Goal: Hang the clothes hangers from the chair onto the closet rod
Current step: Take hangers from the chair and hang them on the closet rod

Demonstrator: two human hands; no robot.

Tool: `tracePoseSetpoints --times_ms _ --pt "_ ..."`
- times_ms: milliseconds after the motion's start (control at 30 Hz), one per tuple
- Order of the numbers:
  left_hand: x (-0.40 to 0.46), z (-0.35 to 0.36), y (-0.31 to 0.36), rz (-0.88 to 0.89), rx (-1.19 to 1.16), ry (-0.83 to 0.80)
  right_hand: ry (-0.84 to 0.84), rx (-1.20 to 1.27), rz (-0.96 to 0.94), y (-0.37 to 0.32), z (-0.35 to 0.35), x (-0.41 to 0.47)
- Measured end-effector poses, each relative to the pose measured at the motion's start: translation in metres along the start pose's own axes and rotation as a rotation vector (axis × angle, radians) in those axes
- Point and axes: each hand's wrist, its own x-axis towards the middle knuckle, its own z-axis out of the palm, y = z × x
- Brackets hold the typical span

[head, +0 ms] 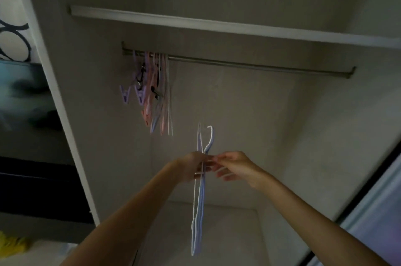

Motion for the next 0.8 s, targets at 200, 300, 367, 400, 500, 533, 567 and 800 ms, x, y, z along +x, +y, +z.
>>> tracePoseSetpoints --times_ms 200,300,367,400,500,533,567,800 --pt "0.007 0.002 0.021 0.092 0.110 -0.079 -0.015 -0.022 -0.016 -0.005 -0.007 -0.004" --pt "0.007 -0.002 0.024 0.129 0.072 -0.194 0.023 0.056 -0.015 -0.008 -0.006 -0.005" --pt "0.011 -0.006 0.024 0.137 0.075 -0.217 0.025 0.036 -0.003 -0.010 -0.005 -0.004" --pt "0.012 -0.008 0.025 0.131 0.066 -0.224 0.027 0.061 -0.004 -0.010 -0.004 -0.003" --pt "0.015 -0.012 0.022 0.122 0.063 -0.280 -0.014 0.186 0.026 -0.011 -0.001 -0.007" --pt "0.014 -0.012 0.021 0.143 0.054 -0.292 -0.027 0.147 0.038 -0.011 0.001 -0.007" --pt "0.015 -0.011 0.021 0.175 0.033 -0.299 -0.028 0.070 0.042 -0.010 0.005 -0.006" --pt "0.013 -0.022 0.036 0.203 0.091 -0.243 0.078 -0.016 -0.157 -0.005 0.018 0.016"
